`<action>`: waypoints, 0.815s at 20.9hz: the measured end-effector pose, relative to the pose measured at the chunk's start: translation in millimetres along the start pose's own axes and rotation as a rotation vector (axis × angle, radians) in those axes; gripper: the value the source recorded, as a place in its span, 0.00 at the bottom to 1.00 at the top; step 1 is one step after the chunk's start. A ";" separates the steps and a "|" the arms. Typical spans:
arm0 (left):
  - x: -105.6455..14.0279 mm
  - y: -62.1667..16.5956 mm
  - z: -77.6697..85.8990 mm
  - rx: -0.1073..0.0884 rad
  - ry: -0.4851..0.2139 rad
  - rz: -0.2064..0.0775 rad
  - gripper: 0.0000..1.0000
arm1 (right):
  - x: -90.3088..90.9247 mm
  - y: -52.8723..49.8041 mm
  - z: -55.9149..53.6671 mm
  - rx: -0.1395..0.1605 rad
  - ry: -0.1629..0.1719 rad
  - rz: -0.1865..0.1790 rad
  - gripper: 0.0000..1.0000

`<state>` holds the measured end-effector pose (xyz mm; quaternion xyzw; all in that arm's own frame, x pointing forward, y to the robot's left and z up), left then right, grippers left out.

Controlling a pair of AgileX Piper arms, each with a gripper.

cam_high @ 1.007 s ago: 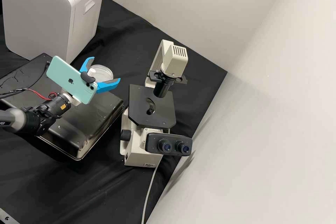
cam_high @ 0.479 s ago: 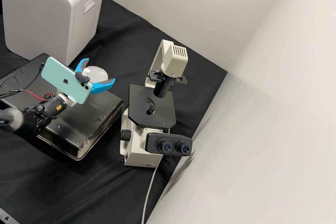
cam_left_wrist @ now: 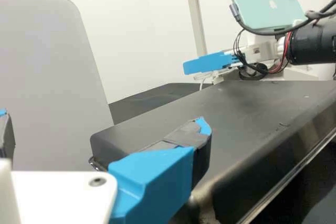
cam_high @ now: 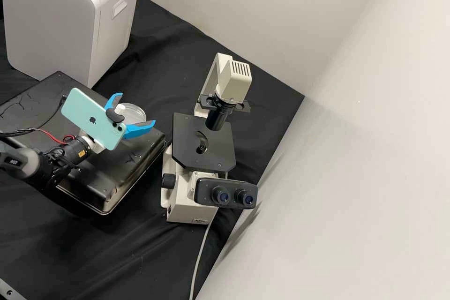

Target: Place the petri dish on the bench

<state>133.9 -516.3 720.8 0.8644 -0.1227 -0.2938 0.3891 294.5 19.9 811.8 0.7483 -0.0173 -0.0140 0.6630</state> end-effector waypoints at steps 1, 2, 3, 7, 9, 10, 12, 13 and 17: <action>0.0 0.0 0.0 0.000 0.000 0.000 1.00 | 0.9 -1.6 2.0 -0.002 -0.003 -0.002 0.00; 0.0 0.0 0.0 0.000 0.000 0.000 1.00 | 1.5 -3.3 3.2 -0.003 -0.006 -0.007 0.00; -0.1 0.0 0.7 0.000 -0.004 0.000 1.00 | 2.0 -5.2 4.4 0.000 -0.013 -0.010 0.00; -0.2 -0.1 2.0 0.000 -0.012 -0.001 1.00 | 3.5 -16.9 3.8 -0.028 -0.005 -0.046 0.00; -0.2 -0.1 2.0 0.000 -0.012 -0.001 1.00 | 4.2 -24.2 4.2 -0.034 -0.008 -0.068 0.00; -0.2 -0.1 2.3 0.000 -0.013 -0.001 1.00 | 4.4 -26.8 4.7 -0.038 -0.009 -0.077 0.00; -0.3 -0.2 2.9 -0.002 -0.015 -0.001 1.00 | 4.7 -31.9 4.3 -0.052 -0.006 -0.090 0.00; -0.4 -0.2 3.3 -0.002 -0.017 -0.001 1.00 | 4.9 -32.2 4.4 -0.050 -0.004 -0.086 0.00; -0.4 -0.2 3.7 -0.002 -0.019 -0.001 1.00 | 5.3 -31.7 4.7 -0.047 0.000 -0.073 0.00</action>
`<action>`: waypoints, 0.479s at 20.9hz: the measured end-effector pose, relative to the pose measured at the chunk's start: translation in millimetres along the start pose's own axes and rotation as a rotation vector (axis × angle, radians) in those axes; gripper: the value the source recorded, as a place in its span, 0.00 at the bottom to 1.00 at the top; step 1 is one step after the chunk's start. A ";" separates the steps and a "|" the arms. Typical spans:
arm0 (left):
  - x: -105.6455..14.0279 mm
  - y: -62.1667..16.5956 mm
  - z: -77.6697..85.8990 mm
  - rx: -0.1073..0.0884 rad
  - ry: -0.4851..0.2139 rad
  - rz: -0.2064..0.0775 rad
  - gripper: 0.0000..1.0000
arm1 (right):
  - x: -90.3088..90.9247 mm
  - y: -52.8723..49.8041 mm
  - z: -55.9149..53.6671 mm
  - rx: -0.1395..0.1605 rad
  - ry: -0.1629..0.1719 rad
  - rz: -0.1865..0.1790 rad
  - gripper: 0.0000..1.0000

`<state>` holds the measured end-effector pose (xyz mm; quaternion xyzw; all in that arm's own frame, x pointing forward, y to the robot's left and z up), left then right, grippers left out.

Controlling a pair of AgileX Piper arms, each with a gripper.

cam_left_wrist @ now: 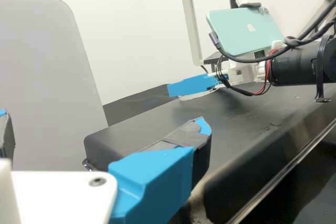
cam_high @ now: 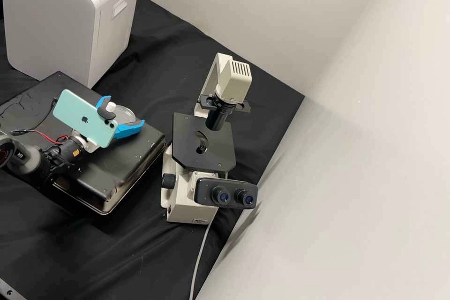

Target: Place the petri dish on the bench

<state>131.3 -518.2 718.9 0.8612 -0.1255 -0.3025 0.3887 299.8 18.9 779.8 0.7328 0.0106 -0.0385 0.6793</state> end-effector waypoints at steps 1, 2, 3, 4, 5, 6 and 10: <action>0.0 0.0 -0.1 -0.001 0.002 0.000 1.00 | 0.0 0.0 0.0 0.000 0.000 0.000 0.00; 0.0 0.0 -0.1 -0.001 0.002 0.000 1.00 | 0.0 0.0 0.0 0.000 0.000 0.000 0.00; 0.0 0.0 -0.1 -0.001 0.002 0.000 1.00 | 0.0 0.0 0.0 0.000 0.000 0.000 1.00; 0.0 0.0 -0.1 -0.001 0.002 0.000 1.00 | 0.0 0.0 0.0 0.000 0.000 0.000 1.00; 0.0 0.0 -0.1 -0.001 0.002 0.000 1.00 | 0.0 0.0 0.0 0.000 0.000 0.000 1.00; 0.0 0.0 -0.1 -0.001 0.002 0.000 1.00 | 0.0 0.0 0.0 0.000 0.000 0.000 1.00; 0.0 0.0 -0.1 -0.001 0.002 0.000 1.00 | 0.0 0.0 0.0 -0.003 0.000 0.000 1.00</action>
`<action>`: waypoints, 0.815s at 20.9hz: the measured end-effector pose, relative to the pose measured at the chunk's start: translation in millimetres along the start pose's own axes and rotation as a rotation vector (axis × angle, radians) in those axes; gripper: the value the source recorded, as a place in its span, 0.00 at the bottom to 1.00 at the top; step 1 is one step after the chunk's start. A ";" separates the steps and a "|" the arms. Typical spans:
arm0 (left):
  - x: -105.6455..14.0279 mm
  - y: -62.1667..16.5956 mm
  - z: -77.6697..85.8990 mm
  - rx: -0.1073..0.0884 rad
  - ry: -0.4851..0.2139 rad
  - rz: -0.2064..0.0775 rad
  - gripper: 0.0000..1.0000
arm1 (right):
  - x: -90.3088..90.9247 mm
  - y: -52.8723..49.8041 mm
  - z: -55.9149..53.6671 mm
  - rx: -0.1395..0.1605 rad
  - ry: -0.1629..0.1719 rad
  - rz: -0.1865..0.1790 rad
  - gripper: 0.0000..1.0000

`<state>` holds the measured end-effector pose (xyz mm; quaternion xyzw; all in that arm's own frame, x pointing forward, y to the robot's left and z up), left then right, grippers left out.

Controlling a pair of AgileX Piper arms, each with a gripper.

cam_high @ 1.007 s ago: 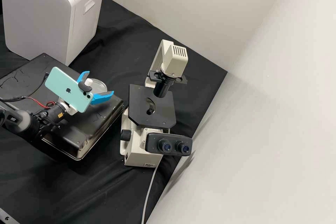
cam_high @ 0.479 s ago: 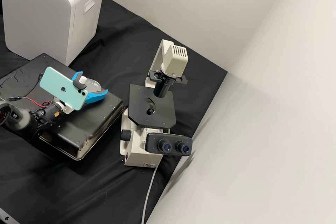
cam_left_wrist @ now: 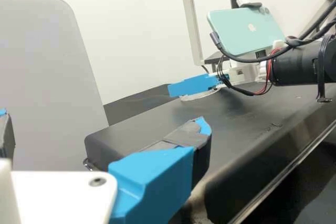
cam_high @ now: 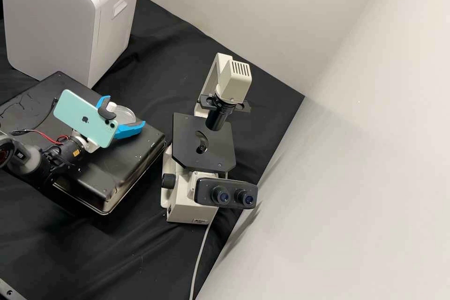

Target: Place the petri dish on the bench

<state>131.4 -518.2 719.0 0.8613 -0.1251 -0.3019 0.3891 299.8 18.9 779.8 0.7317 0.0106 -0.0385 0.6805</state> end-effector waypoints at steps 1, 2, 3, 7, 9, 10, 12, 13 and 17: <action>0.0 0.0 -0.4 0.000 0.003 0.000 1.00 | 0.0 0.0 0.0 0.000 0.000 0.000 1.00; 0.1 0.0 -0.8 0.000 0.005 0.000 1.00 | 0.0 0.0 0.0 0.000 0.000 0.000 1.00; 0.1 0.0 -0.8 0.000 0.005 0.000 1.00 | 0.0 0.0 0.0 0.000 0.000 0.000 1.00; 0.2 0.2 -2.9 0.000 0.017 0.001 1.00 | -0.5 1.2 -1.4 -0.001 0.005 0.004 1.00; 0.3 0.2 -4.1 0.000 0.024 0.001 1.00 | -1.0 2.5 -2.8 0.000 0.010 0.008 1.00; 0.3 0.2 -4.1 0.000 0.024 0.001 1.00 | -1.2 3.1 -3.5 0.000 0.012 0.010 1.00; 0.3 0.2 -4.1 0.000 0.024 0.001 1.00 | -3.0 4.7 -4.2 0.000 0.014 0.015 1.00; 0.3 0.2 -4.1 0.000 0.024 0.001 1.00 | -4.2 6.0 -3.6 0.000 0.013 0.019 1.00; 0.3 0.2 -4.1 0.000 0.024 0.001 1.00 | -13.0 7.3 -2.2 0.000 0.010 0.024 1.00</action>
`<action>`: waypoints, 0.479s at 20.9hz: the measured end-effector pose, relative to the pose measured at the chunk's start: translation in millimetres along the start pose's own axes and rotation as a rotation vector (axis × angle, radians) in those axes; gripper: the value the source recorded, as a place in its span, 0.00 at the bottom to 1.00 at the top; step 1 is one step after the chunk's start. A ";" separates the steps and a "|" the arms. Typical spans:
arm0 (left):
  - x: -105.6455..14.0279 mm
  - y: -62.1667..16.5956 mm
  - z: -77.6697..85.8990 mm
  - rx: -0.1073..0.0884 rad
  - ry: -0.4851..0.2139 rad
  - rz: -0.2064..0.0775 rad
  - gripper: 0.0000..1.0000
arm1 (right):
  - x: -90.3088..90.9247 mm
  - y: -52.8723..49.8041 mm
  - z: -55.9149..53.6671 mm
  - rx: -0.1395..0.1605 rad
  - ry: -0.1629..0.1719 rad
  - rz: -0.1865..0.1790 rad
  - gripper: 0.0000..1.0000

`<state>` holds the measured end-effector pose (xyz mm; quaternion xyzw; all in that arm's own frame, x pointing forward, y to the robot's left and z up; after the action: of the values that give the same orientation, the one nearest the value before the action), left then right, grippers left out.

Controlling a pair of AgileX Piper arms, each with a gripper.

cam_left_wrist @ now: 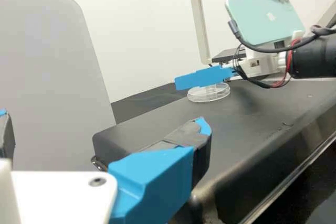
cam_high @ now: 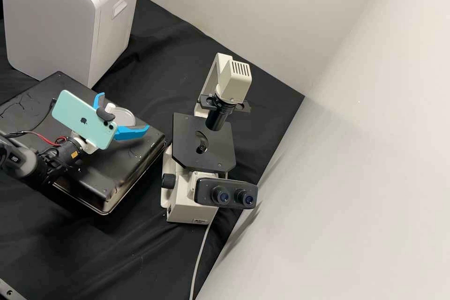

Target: Place the petri dish on the bench

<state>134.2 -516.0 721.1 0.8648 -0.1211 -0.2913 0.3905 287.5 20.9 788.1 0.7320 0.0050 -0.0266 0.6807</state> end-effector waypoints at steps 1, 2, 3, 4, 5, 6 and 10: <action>0.0 0.0 0.0 0.000 0.000 0.000 1.00 | -3.5 -0.3 0.7 -0.001 0.002 0.002 1.00; 0.0 0.0 0.0 0.000 0.000 0.000 1.00 | -7.2 0.2 0.6 -0.001 0.005 0.006 1.00; 0.0 0.0 0.0 0.000 0.000 0.000 1.00 | -10.7 -0.7 1.4 0.000 0.004 0.005 1.00; 0.0 0.0 0.0 0.000 0.000 0.000 1.00 | -14.3 -1.4 0.7 0.006 0.005 0.013 1.00; 0.0 0.0 0.0 0.000 0.000 0.000 1.00 | -17.8 -3.0 0.0 0.005 0.006 0.022 1.00; 0.0 0.0 0.0 0.000 0.000 0.000 1.00 | -21.7 -4.9 -1.1 -0.003 0.003 0.035 1.00; -0.5 -0.3 3.0 -0.010 -0.006 -0.002 1.00 | -38.5 -10.9 -0.9 0.008 -0.019 0.063 1.00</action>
<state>132.0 -517.4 719.5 0.8621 -0.1199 -0.2952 0.3940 248.6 23.8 779.1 0.7341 -0.0247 -0.0119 0.6785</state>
